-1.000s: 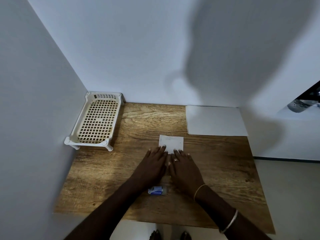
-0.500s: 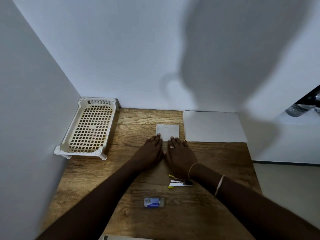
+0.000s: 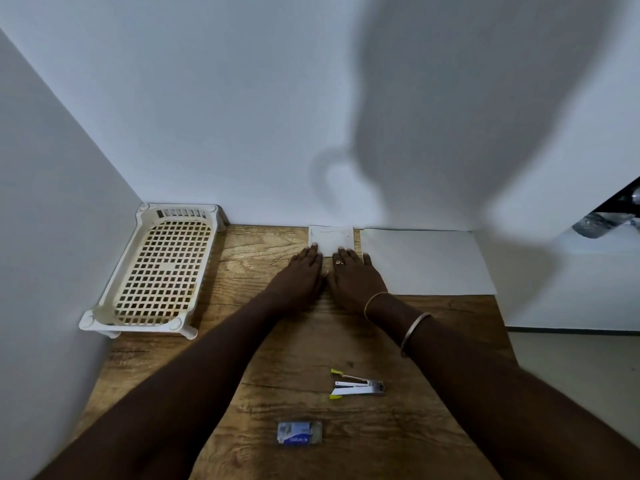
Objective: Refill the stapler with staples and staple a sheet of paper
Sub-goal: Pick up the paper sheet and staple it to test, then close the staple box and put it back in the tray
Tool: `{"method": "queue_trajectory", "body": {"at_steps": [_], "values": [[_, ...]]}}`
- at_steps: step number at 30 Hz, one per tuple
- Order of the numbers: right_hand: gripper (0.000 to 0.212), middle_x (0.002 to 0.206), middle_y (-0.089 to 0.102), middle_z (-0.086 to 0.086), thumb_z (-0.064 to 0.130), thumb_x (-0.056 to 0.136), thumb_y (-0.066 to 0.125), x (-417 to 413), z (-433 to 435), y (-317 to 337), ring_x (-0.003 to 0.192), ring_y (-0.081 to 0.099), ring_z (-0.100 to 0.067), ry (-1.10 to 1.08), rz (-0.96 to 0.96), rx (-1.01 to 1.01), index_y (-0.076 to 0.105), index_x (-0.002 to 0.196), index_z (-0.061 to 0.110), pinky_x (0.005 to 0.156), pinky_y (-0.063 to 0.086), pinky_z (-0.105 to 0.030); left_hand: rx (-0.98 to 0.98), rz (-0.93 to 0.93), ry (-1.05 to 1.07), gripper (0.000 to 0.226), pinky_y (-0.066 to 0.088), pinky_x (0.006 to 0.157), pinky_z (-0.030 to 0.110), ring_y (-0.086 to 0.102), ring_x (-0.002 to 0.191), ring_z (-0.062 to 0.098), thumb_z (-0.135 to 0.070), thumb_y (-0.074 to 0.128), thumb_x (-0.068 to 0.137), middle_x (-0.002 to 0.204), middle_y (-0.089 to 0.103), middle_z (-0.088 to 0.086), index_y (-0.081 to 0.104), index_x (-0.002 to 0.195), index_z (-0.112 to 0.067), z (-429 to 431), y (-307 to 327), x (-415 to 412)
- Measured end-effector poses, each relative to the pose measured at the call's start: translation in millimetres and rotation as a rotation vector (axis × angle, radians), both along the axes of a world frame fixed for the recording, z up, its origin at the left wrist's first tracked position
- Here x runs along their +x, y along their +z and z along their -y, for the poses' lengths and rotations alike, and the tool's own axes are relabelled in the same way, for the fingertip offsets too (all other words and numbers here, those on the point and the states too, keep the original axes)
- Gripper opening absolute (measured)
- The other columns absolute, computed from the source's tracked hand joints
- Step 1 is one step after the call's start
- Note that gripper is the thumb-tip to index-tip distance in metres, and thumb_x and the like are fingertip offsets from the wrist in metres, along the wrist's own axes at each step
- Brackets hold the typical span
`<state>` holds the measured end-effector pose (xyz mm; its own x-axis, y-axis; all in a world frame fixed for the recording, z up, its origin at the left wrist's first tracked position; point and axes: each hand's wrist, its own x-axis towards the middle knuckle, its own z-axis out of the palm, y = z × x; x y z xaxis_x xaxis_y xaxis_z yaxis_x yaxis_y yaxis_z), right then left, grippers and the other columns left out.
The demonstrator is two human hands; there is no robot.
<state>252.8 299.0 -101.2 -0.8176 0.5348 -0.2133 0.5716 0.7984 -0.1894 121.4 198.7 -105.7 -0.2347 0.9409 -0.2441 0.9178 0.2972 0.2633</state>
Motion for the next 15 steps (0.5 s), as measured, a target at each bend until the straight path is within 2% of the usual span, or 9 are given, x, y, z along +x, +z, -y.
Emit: {"method": "queue_trajectory", "body": {"at_steps": [7, 9, 12, 15], "values": [[0.061, 0.168, 0.018, -0.011, 0.042, 0.105, 0.029, 3.5, 0.1, 2.5, 0.155, 0.013, -0.028, 0.009, -0.041, 0.010, 0.027, 0.157, 0.010, 0.124, 0.013, -0.053, 0.046, -0.004, -0.005, 0.065, 0.008, 0.125, 0.042, 0.005, 0.157, 0.031, -0.036, 0.033, 0.108, 0.169, -0.001, 0.019, 0.010, 0.160, -0.003, 1.6, -0.5, -3.2], [0.059, 0.167, 0.021, -0.012, 0.039, 0.105, 0.032, 8.9, -1.2, 11.7, 0.154, 0.017, -0.028, 0.012, -0.106, 0.041, 0.030, 0.155, 0.009, 0.123, 0.015, -0.052, 0.079, 0.009, -0.001, 0.065, 0.007, 0.125, 0.041, 0.005, 0.157, 0.031, -0.030, 0.039, 0.107, 0.169, -0.002, 0.018, 0.011, 0.160, -0.003, 5.3, 5.5, -4.4], [0.054, 0.162, 0.033, -0.014, 0.032, 0.105, 0.038, 27.4, 7.4, 28.7, 0.151, 0.028, -0.026, -0.016, -0.223, 0.049, 0.038, 0.152, 0.006, 0.123, 0.019, -0.051, 0.190, 0.019, 0.032, 0.063, 0.014, 0.124, 0.042, 0.014, 0.155, 0.036, -0.021, 0.046, 0.105, 0.168, 0.010, 0.020, 0.019, 0.158, -0.002, 23.6, 21.1, 2.6], [0.050, 0.154, 0.046, -0.013, 0.026, 0.102, 0.045, 59.9, 36.7, 41.0, 0.144, 0.040, -0.025, -0.044, -0.289, 0.019, 0.045, 0.148, 0.004, 0.122, 0.022, -0.049, 0.283, 0.088, 0.092, 0.057, 0.024, 0.122, 0.045, 0.030, 0.149, 0.035, -0.021, 0.049, 0.104, 0.162, 0.032, 0.017, 0.031, 0.156, -0.006, 62.5, 41.7, 25.8]]}}
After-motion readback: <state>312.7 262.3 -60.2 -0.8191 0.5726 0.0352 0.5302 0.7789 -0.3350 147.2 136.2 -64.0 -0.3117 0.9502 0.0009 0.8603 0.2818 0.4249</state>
